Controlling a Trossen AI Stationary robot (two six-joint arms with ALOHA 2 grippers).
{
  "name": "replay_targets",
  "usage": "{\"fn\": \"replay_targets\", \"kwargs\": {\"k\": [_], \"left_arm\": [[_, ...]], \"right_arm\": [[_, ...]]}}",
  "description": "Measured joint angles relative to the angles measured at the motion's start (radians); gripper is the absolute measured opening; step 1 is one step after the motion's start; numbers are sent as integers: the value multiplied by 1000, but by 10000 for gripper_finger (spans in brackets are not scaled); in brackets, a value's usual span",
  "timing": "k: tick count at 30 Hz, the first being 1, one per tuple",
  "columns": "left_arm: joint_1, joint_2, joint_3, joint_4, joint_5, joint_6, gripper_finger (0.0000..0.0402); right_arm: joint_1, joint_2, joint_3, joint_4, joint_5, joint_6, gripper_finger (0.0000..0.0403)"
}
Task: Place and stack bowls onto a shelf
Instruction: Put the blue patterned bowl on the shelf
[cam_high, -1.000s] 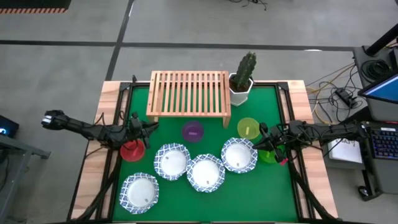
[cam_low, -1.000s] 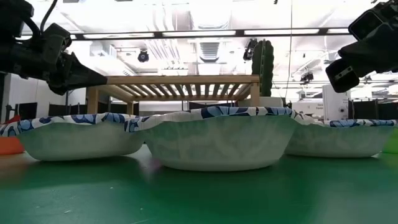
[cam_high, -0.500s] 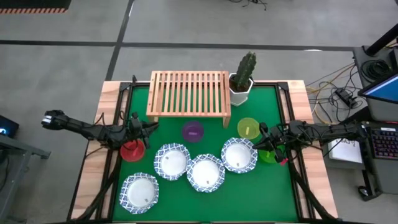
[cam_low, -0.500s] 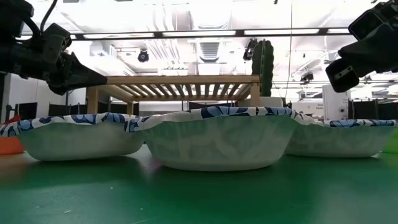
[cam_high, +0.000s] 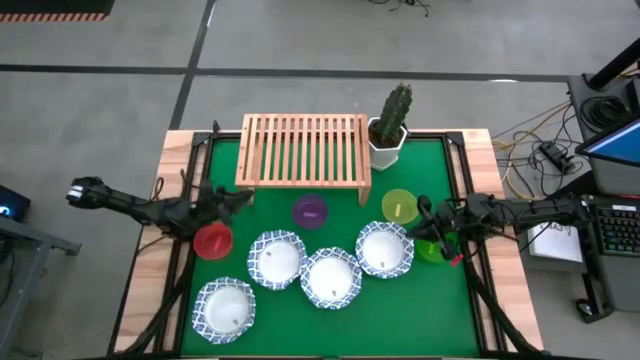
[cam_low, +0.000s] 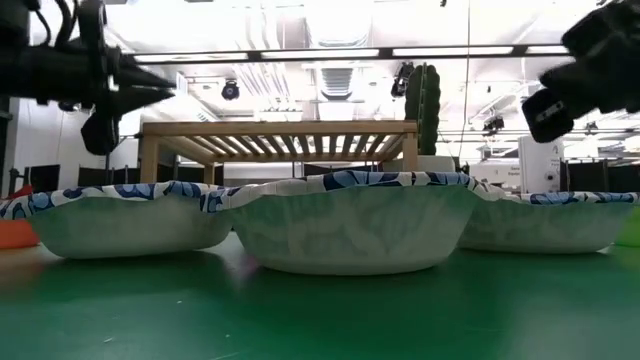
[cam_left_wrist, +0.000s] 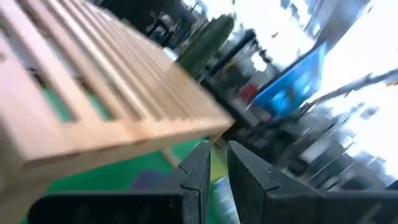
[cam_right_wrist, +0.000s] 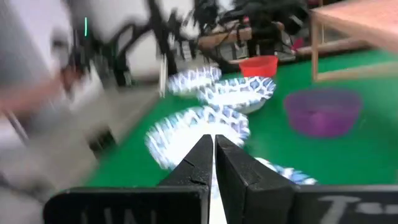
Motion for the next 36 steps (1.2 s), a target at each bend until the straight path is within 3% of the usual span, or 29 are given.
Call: {"fn": "replay_targets", "kwargs": {"k": [4, 9, 13, 19, 23, 30, 36], "left_arm": [[0, 17, 0, 141, 5, -6, 38], [0, 59, 1, 260, 15, -47, 38], [0, 118, 4, 345, 137, -74, 38], [-18, 280, 186, 301, 266, -24, 38], [-34, 401, 407, 58, 342, 27, 38], [-152, 662, 847, -734, 388, -46, 38], [-323, 956, 1086, -1107, 449, -39, 38]], "right_arm": [[5, 2, 0, 103, 169, 191, 9], [7, 27, 0, 287, 173, 198, 9], [7, 73, 0, 400, 173, 196, 9], [7, 143, 0, 450, 173, 171, 9], [7, 171, 0, 512, 174, 137, 9], [6, 162, 0, 537, 175, 61, 9], [4, 161, 0, 550, 231, 5, 9]]}}
